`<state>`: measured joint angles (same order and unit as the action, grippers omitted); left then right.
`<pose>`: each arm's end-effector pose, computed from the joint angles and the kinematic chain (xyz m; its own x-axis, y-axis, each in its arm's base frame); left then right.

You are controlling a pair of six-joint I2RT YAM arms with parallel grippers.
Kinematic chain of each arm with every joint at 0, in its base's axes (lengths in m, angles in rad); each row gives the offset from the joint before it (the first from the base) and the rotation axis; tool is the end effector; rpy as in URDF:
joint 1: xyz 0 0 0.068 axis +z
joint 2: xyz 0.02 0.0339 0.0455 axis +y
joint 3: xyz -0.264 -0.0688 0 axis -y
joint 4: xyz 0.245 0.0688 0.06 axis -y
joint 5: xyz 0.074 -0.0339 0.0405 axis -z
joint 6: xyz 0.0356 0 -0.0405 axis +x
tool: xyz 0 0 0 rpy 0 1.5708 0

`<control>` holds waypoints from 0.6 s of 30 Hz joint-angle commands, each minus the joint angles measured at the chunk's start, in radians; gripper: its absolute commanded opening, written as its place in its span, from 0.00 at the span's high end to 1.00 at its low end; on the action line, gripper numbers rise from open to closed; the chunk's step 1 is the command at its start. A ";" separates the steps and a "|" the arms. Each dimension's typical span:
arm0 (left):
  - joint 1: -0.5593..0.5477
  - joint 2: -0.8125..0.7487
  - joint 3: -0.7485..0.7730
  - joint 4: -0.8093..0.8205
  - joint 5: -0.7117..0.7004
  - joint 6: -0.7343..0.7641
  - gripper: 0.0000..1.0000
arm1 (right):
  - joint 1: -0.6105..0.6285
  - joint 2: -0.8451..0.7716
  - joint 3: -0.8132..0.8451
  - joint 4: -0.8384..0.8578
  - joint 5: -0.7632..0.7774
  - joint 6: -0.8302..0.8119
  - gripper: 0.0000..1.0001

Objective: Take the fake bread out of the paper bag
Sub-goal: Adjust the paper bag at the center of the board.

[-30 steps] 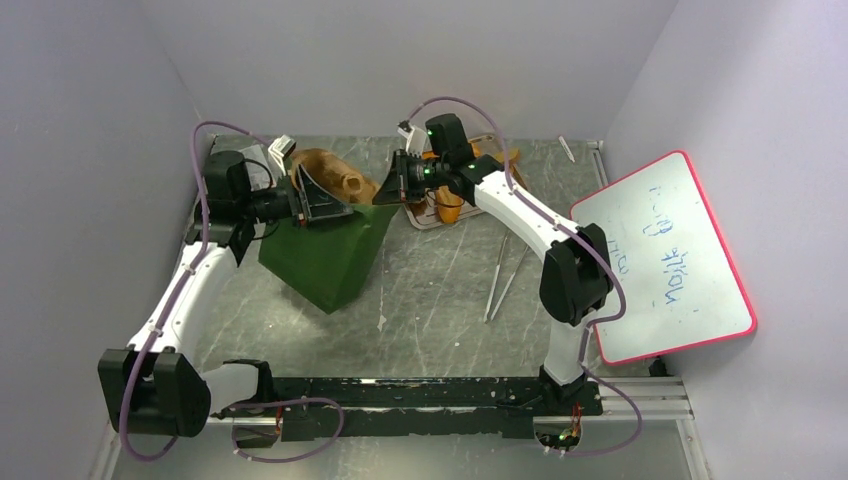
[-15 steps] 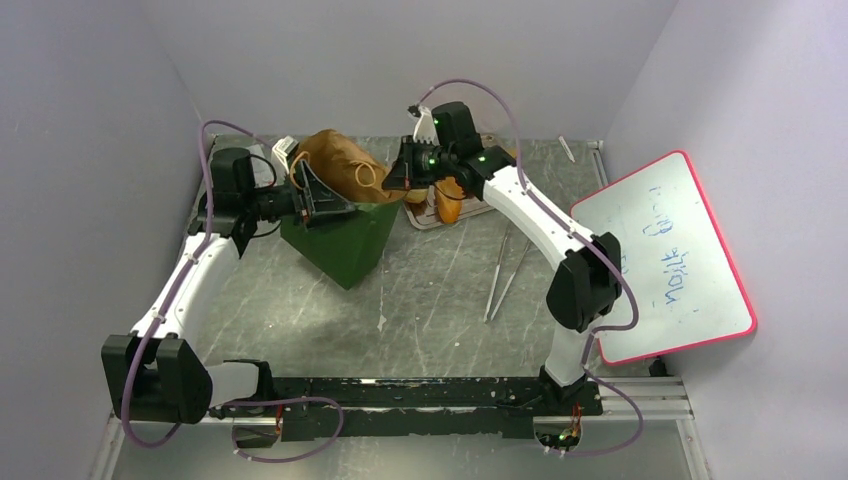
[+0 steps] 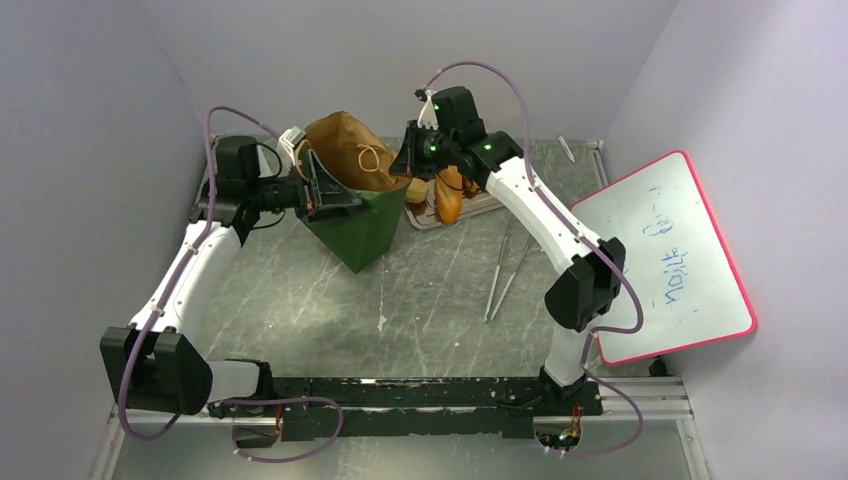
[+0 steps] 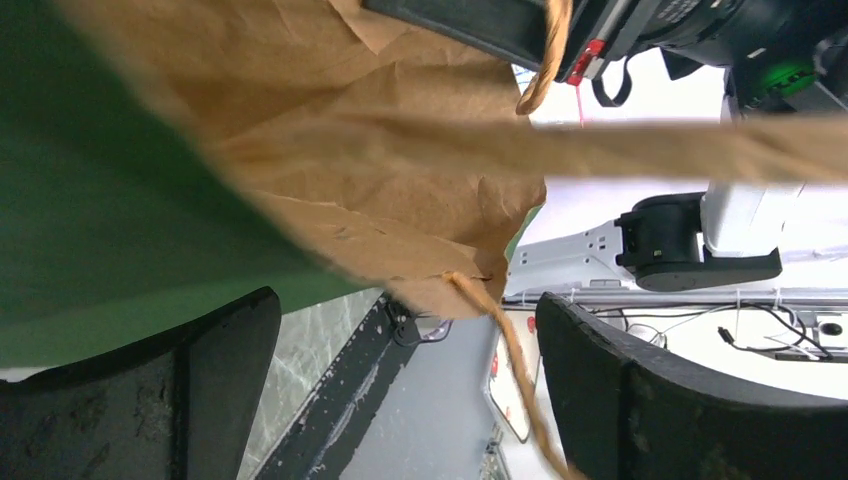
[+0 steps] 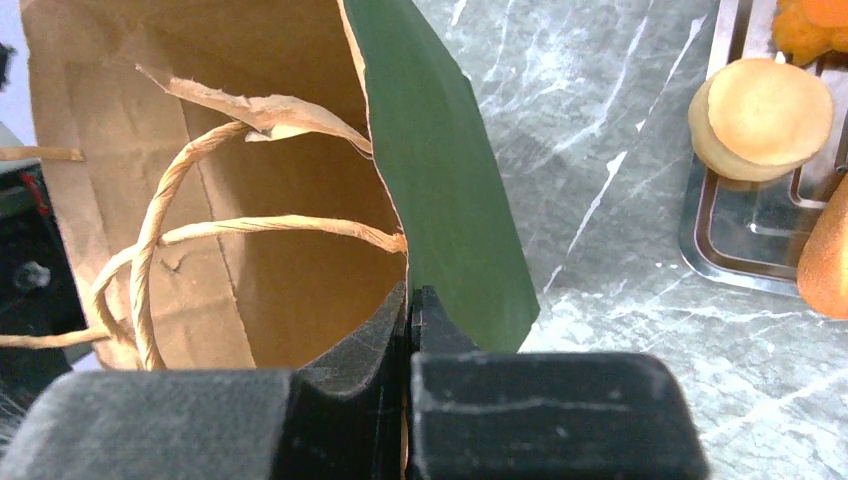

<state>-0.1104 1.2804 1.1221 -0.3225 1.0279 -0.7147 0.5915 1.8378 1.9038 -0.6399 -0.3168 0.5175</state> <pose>0.2727 -0.0609 0.3443 -0.8790 -0.2432 -0.4101 0.3116 0.3580 -0.8802 0.3431 0.2438 0.3856 -0.7612 0.0550 -0.6462 -0.4263 0.7085 0.5624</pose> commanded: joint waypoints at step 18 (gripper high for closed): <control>-0.042 -0.045 0.039 -0.052 -0.331 -0.050 0.01 | 0.024 0.052 0.101 -0.041 0.118 0.096 1.00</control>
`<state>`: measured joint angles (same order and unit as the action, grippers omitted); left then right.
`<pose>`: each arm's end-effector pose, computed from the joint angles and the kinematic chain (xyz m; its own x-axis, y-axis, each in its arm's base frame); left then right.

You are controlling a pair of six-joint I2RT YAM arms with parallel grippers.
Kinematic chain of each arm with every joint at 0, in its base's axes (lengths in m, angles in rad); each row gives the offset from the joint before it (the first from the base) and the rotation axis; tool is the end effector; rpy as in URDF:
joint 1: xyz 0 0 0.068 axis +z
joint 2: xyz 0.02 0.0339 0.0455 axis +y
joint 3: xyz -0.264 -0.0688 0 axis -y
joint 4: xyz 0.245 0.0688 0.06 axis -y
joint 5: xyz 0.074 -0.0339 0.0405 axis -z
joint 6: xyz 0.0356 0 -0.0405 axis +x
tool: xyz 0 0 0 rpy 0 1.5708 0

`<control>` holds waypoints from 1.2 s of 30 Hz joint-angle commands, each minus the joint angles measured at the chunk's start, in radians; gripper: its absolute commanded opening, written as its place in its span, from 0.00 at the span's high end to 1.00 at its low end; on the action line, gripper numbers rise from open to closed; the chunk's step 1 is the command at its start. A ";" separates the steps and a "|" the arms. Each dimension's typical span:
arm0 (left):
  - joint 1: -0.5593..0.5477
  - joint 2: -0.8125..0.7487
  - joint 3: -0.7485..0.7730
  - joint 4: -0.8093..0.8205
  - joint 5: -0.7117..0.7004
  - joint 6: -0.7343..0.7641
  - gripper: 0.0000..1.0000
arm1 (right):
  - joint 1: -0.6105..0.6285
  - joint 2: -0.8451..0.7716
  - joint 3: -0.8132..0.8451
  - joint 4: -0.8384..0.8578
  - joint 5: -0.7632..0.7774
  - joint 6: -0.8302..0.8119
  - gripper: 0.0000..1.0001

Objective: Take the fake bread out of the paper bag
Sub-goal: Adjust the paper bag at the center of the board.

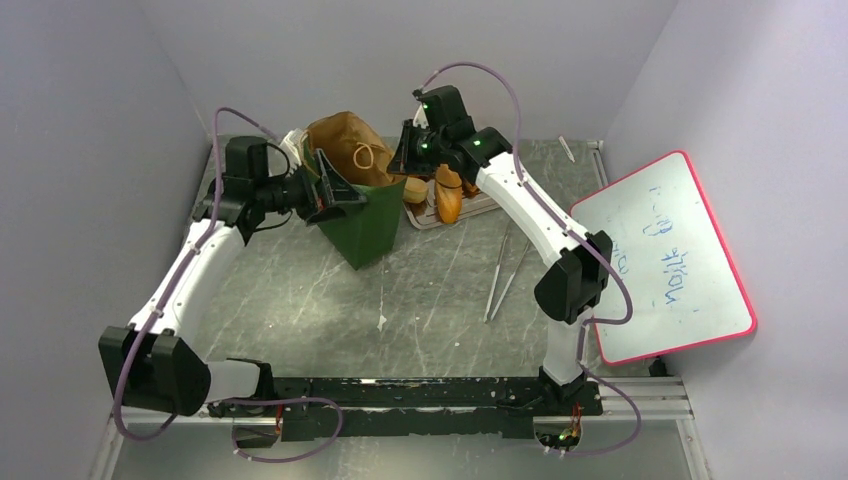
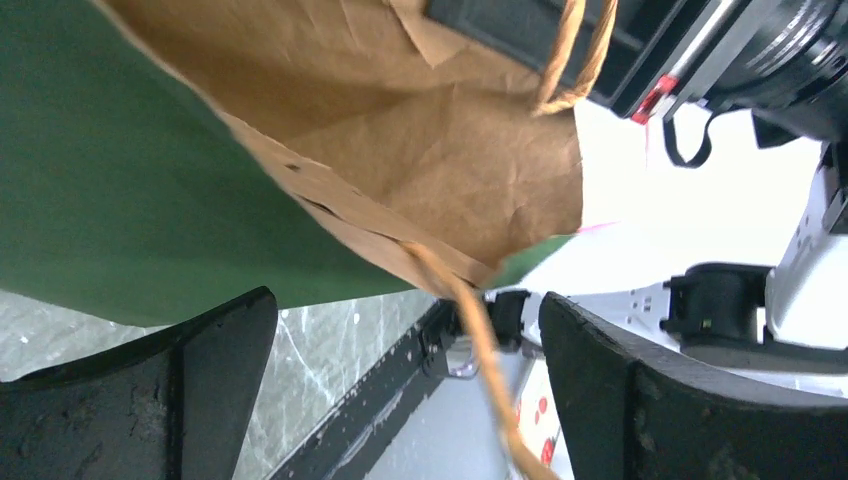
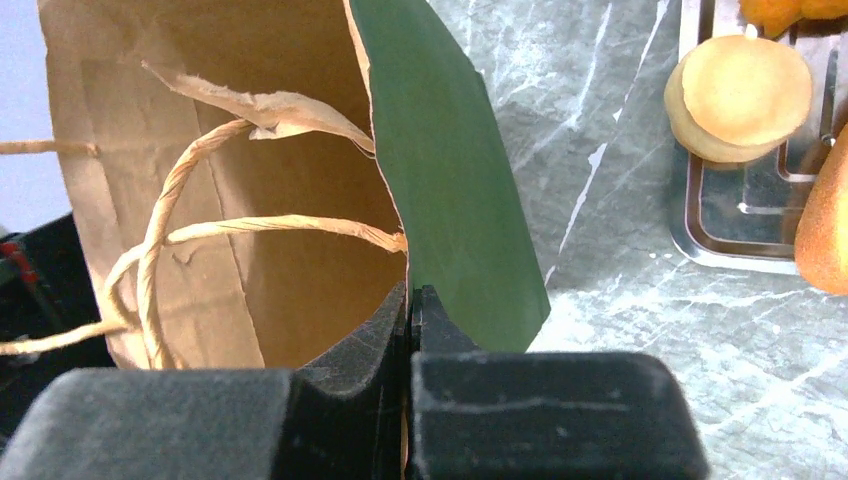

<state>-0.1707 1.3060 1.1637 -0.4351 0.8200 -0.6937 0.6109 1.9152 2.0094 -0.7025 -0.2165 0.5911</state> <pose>0.2757 -0.0739 0.3393 -0.8737 -0.2920 -0.3891 0.2094 0.4962 -0.8426 0.3533 0.2567 0.3826 -0.7814 0.1173 -0.6130 -0.3242 0.7630 0.5592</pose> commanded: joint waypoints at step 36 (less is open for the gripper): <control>0.028 -0.565 -0.303 0.026 -1.014 -0.464 0.31 | 0.154 -0.085 -0.213 0.145 0.349 0.190 1.00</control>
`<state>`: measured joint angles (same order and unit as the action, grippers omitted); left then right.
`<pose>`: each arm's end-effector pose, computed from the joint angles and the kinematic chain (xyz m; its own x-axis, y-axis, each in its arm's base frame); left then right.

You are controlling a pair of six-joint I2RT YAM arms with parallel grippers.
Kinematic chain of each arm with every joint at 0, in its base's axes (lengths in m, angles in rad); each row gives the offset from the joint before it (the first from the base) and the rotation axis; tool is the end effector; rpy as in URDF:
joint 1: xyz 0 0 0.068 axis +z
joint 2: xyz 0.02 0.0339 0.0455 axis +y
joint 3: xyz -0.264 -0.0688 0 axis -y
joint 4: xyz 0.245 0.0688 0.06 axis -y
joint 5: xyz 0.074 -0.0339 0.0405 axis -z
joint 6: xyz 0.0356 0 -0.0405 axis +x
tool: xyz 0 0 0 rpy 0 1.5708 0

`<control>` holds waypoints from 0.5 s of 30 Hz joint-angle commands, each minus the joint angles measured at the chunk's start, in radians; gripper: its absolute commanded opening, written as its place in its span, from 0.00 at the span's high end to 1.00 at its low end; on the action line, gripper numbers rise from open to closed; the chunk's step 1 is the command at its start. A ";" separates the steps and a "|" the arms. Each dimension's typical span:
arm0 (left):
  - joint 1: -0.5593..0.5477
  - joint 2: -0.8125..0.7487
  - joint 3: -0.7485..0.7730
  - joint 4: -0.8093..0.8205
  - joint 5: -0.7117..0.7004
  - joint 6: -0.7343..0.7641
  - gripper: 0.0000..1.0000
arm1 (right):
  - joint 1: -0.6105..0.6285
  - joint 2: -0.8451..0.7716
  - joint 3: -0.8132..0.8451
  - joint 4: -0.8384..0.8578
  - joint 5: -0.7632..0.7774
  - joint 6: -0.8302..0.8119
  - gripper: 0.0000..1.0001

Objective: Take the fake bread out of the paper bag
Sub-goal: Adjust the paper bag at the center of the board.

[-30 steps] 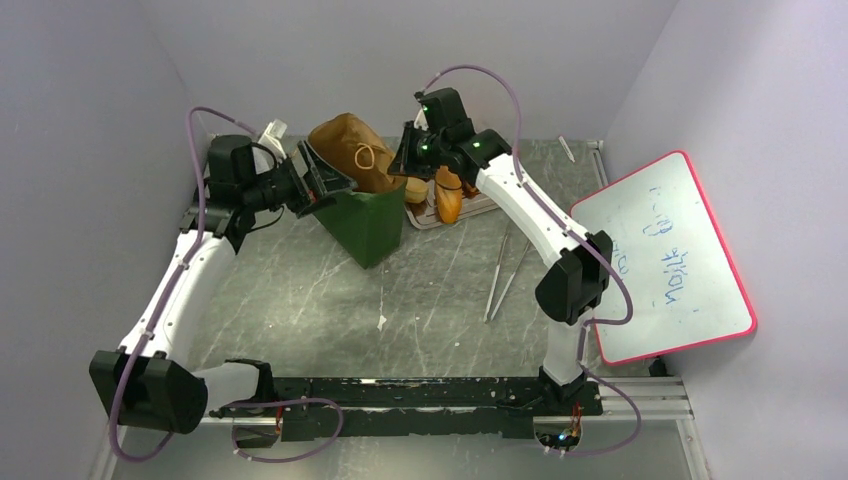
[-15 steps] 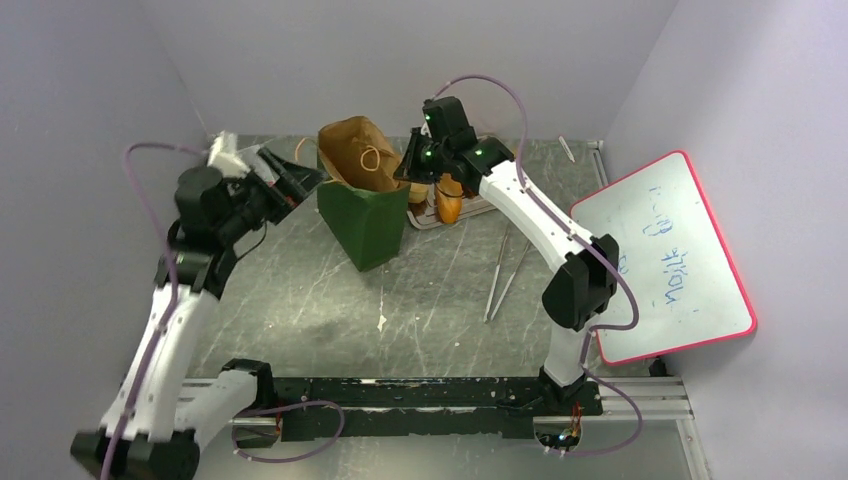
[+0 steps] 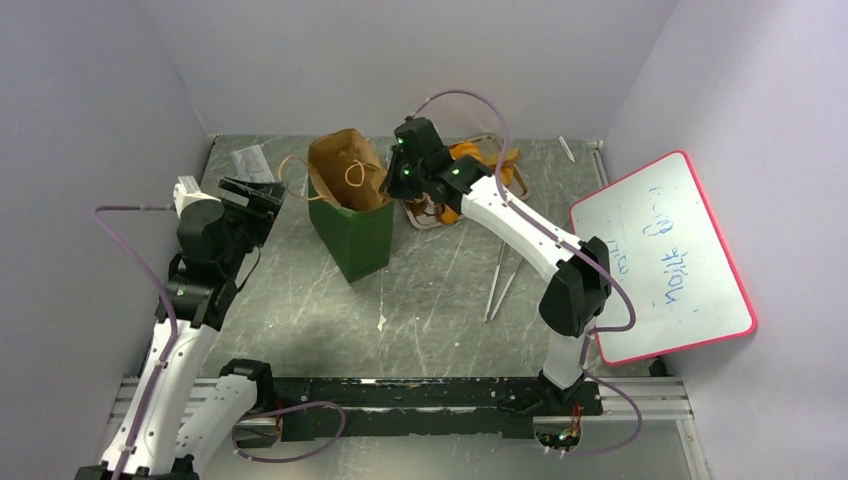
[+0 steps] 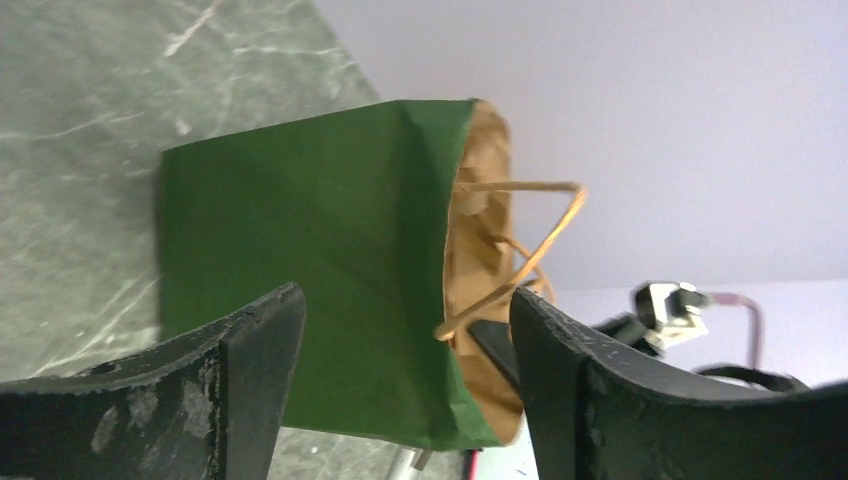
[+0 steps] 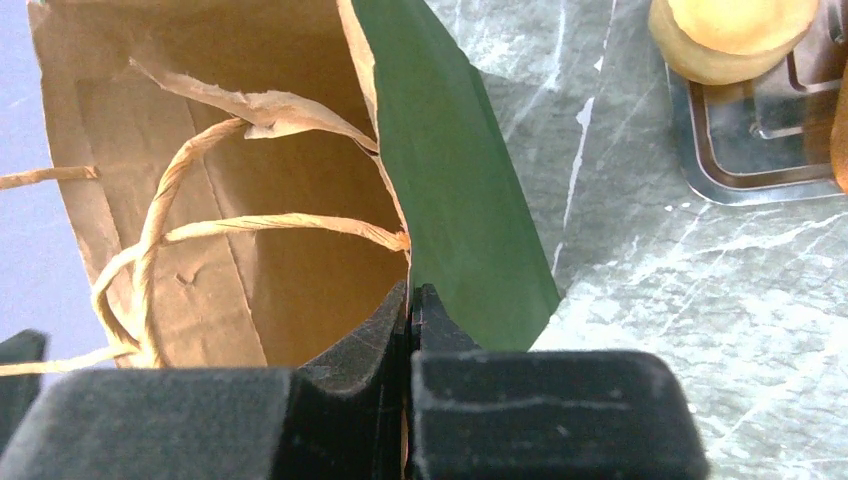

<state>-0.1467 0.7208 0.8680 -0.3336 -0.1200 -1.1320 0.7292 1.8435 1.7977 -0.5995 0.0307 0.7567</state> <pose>0.1615 -0.0196 0.3628 -0.1039 -0.8932 -0.4376 -0.1538 0.4491 -0.8802 0.3185 0.2831 0.3506 -0.7708 0.2316 -0.5936 -0.1630 0.8289 0.5351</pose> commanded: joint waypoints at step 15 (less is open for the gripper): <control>0.004 -0.139 0.008 -0.218 -0.220 -0.050 0.44 | 0.109 -0.014 0.002 0.066 0.134 -0.023 0.52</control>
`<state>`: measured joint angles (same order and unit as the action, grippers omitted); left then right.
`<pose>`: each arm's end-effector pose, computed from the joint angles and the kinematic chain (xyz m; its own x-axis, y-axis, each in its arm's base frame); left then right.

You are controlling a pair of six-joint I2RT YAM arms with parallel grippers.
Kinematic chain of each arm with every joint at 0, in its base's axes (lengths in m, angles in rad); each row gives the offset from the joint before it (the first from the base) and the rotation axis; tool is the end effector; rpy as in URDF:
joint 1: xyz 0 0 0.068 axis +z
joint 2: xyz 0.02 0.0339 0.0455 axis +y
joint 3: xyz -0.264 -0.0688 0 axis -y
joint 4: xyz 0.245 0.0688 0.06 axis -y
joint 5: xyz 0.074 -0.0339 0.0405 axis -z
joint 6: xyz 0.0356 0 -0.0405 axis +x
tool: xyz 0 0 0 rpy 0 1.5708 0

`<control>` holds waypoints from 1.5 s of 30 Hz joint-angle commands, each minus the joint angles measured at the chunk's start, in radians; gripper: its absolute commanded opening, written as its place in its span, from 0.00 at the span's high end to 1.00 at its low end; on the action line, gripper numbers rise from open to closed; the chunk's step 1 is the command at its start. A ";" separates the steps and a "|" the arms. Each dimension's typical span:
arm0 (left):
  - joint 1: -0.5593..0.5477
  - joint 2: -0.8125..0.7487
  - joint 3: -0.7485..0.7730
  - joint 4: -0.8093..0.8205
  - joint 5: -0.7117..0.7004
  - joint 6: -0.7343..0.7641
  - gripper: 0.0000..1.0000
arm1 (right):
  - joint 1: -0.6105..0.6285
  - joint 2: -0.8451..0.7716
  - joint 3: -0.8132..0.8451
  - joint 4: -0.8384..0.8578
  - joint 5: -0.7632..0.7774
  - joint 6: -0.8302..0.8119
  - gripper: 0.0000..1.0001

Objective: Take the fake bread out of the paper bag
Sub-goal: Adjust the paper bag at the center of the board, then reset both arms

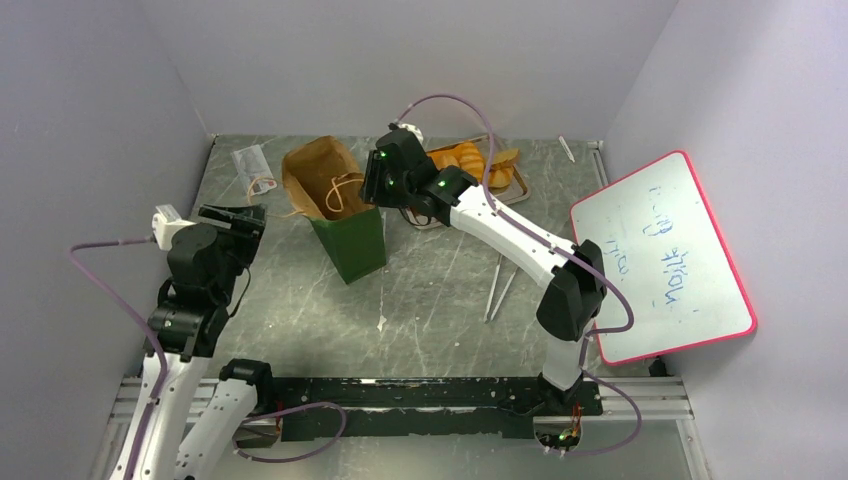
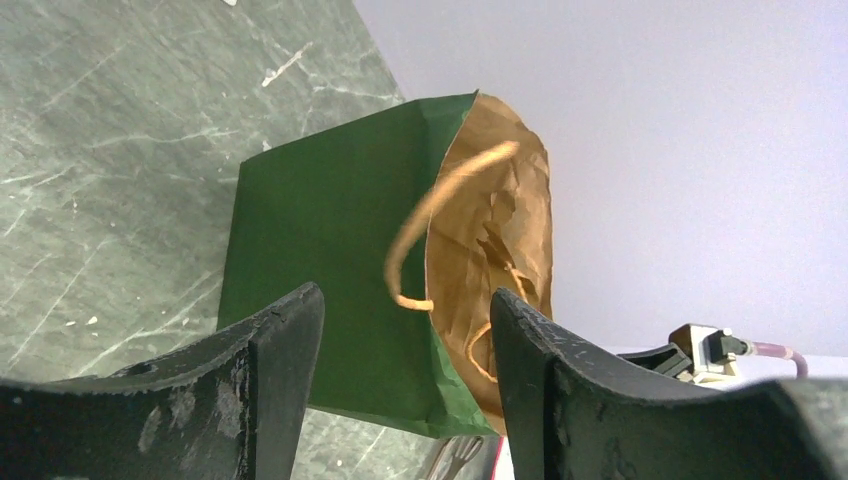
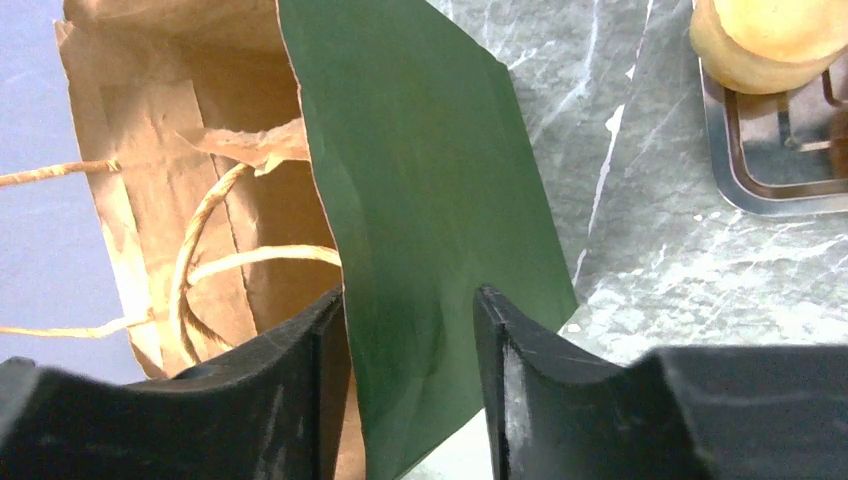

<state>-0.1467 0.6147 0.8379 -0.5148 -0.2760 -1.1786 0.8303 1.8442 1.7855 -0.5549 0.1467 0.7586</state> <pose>0.1336 -0.0099 0.3474 -0.0001 -0.8987 -0.4385 -0.3077 0.4172 -0.8551 0.2930 0.3129 0.3503 -0.7288 0.2113 -0.6513 -0.2042 0.8408 0.5013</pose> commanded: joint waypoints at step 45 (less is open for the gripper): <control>0.496 0.547 0.112 0.761 -0.235 0.870 0.23 | -0.551 -0.414 -0.576 0.217 0.412 -0.384 0.00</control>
<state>0.3496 1.1706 1.0740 -0.0467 -0.6563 -0.5503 0.2913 1.4593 1.2732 -0.3988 0.5541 0.3557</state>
